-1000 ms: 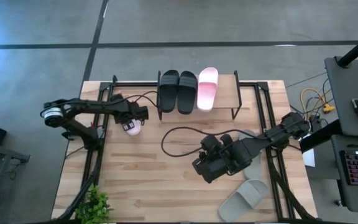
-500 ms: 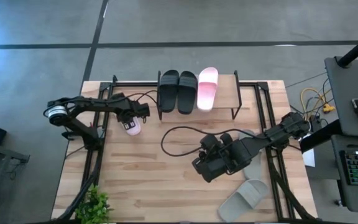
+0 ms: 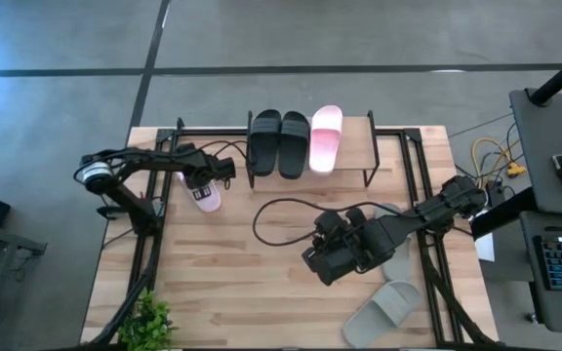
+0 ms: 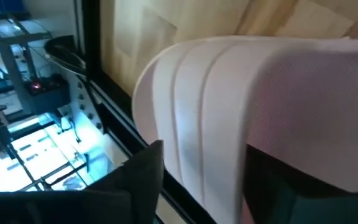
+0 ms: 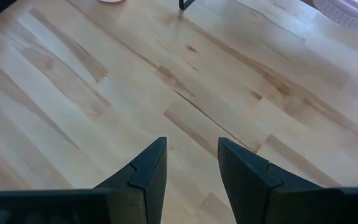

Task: Pick and place slides into the shelf
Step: Put the pink slide on the shelf

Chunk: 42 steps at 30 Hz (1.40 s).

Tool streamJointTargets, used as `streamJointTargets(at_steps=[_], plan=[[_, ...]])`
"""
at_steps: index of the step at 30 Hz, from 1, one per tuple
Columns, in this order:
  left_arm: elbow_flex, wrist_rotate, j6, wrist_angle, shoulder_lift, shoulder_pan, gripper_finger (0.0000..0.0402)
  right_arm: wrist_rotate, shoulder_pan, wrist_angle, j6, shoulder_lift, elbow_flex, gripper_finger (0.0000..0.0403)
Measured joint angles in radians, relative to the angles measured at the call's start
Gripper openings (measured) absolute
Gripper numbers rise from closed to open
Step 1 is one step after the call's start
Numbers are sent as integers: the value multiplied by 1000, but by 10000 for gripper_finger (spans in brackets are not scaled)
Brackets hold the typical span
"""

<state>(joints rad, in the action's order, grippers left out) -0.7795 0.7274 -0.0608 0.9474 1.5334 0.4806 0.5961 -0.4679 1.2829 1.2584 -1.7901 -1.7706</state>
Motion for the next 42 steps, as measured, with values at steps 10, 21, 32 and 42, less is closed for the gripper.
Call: streamJointTargets(at_steps=[10, 21, 32, 42], plan=[[-2, -60, 40, -47, -10, 4, 9, 7, 0, 18, -2, 0, 0, 134], [-77, -370, -135, 92, -175, -59, 1, 34, 34, 23, 5, 1, 0, 118], [-168, -414, -316, 95, -384, -486, 0, 35, 59, 20, 1, 4, -54, 93], [-247, -245, -246, 6, -313, -764, 0, 134, 10, 21, 47, 5, -225, 69]])
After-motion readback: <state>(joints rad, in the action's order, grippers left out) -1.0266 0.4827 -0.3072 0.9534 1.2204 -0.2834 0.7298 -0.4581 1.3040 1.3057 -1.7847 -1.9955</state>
